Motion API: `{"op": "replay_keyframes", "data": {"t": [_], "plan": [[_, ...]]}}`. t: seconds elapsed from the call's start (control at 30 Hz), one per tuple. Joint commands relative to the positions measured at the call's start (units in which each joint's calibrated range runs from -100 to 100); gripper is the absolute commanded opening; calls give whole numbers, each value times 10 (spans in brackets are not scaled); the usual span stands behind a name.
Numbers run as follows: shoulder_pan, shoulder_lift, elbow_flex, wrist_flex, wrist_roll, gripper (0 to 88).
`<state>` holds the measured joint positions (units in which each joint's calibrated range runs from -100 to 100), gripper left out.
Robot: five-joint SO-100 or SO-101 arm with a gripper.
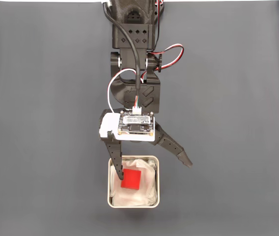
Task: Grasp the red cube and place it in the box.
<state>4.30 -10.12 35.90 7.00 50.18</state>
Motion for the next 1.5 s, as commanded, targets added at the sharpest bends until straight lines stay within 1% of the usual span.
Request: {"op": "replay_keyframes", "data": {"t": [0.0,0.03,0.1,0.13,0.23,0.27,0.4,0.53,0.77,0.9,1.03,1.13,1.27,1.37,1.47], "plan": [[7,-11,-19,-14,-5,516],[7,-14,-19,-14,-7,488],[4,-21,-17,-14,-5,387],[1,-25,-16,-14,-4,319],[-7,-53,-20,-9,-10,60],[-10,-64,-27,0,-15,2],[-25,-127,-72,110,-17,0],[-43,-229,-29,142,-10,0],[-71,-521,241,190,6,0],[-75,-685,389,265,3,0],[-65,-810,509,359,-7,0],[-57,-864,582,428,-10,0],[-45,-895,636,519,-13,0],[-40,-898,638,600,-19,0],[-41,-898,638,641,-28,0]]}}
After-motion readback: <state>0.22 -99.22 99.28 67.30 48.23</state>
